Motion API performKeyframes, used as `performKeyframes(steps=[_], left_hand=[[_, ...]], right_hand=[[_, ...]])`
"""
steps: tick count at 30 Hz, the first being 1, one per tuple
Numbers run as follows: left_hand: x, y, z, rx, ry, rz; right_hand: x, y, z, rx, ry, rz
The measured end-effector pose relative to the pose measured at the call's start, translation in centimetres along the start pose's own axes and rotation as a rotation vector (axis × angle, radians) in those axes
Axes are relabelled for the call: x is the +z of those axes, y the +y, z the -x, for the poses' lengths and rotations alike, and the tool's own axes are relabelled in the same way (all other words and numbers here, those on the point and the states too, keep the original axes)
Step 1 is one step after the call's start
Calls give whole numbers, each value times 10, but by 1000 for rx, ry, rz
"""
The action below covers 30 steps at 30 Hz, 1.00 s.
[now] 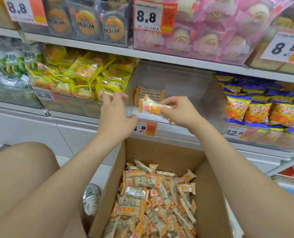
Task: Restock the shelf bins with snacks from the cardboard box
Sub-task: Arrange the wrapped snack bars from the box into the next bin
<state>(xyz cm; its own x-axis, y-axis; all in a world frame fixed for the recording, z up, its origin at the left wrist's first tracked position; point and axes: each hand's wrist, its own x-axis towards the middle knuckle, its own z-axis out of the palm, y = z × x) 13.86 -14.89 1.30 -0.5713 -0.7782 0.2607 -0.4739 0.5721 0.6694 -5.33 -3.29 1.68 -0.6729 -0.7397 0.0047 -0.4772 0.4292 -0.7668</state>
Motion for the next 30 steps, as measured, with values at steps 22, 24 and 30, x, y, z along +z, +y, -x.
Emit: performKeyframes(steps=[22, 24, 30], left_hand=[[4, 9, -2, 73, 39, -325], [5, 10, -1, 69, 38, -331], [6, 9, -1, 60, 42, -340]], right_hand=[[58, -7, -89, 75, 71, 558], [56, -7, -86, 97, 76, 515], [55, -8, -82, 118, 114, 529]])
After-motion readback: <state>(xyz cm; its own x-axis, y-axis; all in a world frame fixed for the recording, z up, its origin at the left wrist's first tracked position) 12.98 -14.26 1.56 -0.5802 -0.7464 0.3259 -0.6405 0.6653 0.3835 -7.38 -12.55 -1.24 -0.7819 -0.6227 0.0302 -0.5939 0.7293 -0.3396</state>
